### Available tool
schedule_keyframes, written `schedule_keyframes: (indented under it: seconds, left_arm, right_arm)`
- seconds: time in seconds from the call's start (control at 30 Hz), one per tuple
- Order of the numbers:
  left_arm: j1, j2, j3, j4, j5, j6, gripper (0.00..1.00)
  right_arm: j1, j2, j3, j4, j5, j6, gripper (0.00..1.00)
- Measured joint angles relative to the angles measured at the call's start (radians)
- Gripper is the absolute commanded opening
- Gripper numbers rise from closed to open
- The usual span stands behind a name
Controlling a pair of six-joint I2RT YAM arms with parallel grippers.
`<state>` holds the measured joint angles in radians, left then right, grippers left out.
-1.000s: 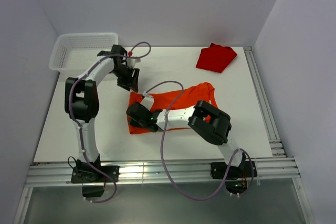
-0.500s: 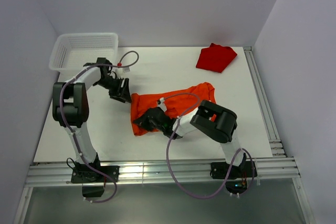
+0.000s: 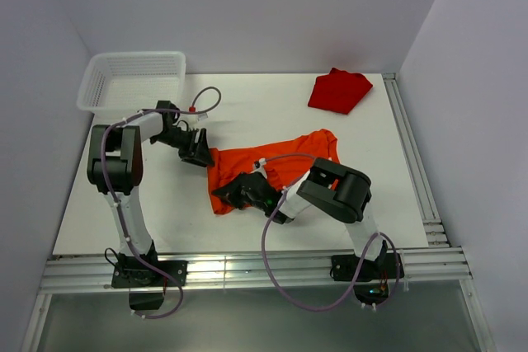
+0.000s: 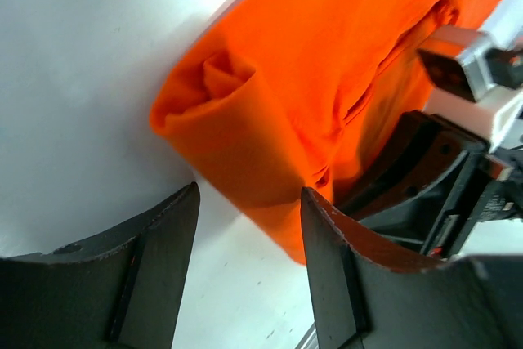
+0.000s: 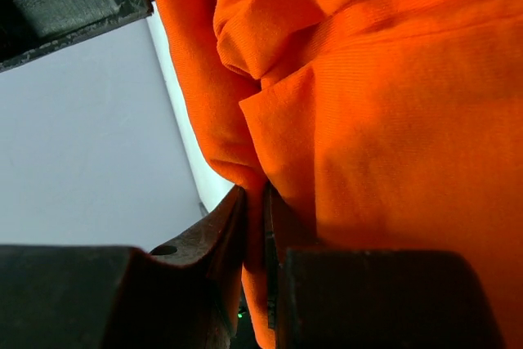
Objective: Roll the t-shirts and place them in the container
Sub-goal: Roll the tshirt
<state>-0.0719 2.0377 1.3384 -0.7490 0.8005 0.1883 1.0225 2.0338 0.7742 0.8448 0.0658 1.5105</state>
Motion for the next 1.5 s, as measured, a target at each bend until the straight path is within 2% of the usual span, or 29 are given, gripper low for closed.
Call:
schedule_keyframes:
  seconds: [0.13,0.23,0.27,0.3,0.37,0.4,0.5,0.83,0.93,0.97,1.0,1.2,1.33,1.4,1.43,1.5]
  left_arm:
    - [0.0,0.023,0.0,0.03,0.055,-0.027,0.57]
    - [-0.002,0.043,0.002,0.047,0.085,-0.051,0.47]
    - [-0.002,0.049,0.003,0.053,0.088,-0.058,0.37]
    - [-0.003,0.055,0.003,0.058,0.09,-0.069,0.31]
    - [-0.008,0.066,0.005,0.069,0.078,-0.085,0.21]
    - [-0.009,0.068,0.005,0.072,0.072,-0.095,0.18]
    - [-0.014,0.068,0.01,0.074,0.05,-0.121,0.12]
    - [-0.03,0.068,0.075,0.045,-0.079,-0.171,0.07]
    - [-0.034,0.067,0.085,0.034,-0.103,-0.176,0.07]
    - [-0.035,0.067,0.088,0.03,-0.111,-0.178,0.07]
    - [-0.037,0.067,0.091,0.026,-0.117,-0.179,0.07]
    - [-0.052,0.067,0.12,-0.011,-0.179,-0.183,0.08]
    - [-0.061,0.067,0.14,-0.034,-0.224,-0.186,0.08]
    - [-0.067,0.067,0.148,-0.043,-0.245,-0.187,0.08]
    - [-0.071,0.067,0.152,-0.047,-0.258,-0.19,0.07]
    - [-0.079,0.067,0.162,-0.055,-0.281,-0.193,0.07]
  right_arm:
    - [-0.004,0.004,-0.004,0.02,-0.006,0.014,0.06]
    - [-0.005,0.004,-0.004,0.022,-0.006,0.016,0.1]
    - [-0.005,0.004,-0.004,0.021,-0.006,0.015,0.13]
    - [-0.006,0.004,-0.003,0.016,-0.005,0.014,0.21]
    - [-0.006,0.004,0.007,-0.01,0.0,0.008,0.29]
    - [-0.006,0.001,0.018,-0.034,0.004,-0.002,0.36]
    - [0.0,-0.039,0.082,-0.184,0.034,-0.046,0.44]
    - [0.066,-0.105,0.263,-0.635,0.182,-0.156,0.45]
    - [0.088,-0.105,0.272,-0.707,0.203,-0.163,0.41]
    - [0.095,-0.105,0.275,-0.719,0.21,-0.163,0.35]
    - [0.1,-0.105,0.282,-0.734,0.215,-0.167,0.33]
    - [0.112,-0.106,0.288,-0.743,0.222,-0.166,0.2]
    - [0.11,-0.106,0.261,-0.662,0.195,-0.153,0.13]
    - [0.101,-0.106,0.221,-0.587,0.168,-0.135,0.15]
    - [0.094,-0.106,0.205,-0.561,0.155,-0.128,0.2]
    - [0.081,-0.106,0.187,-0.536,0.137,-0.114,0.23]
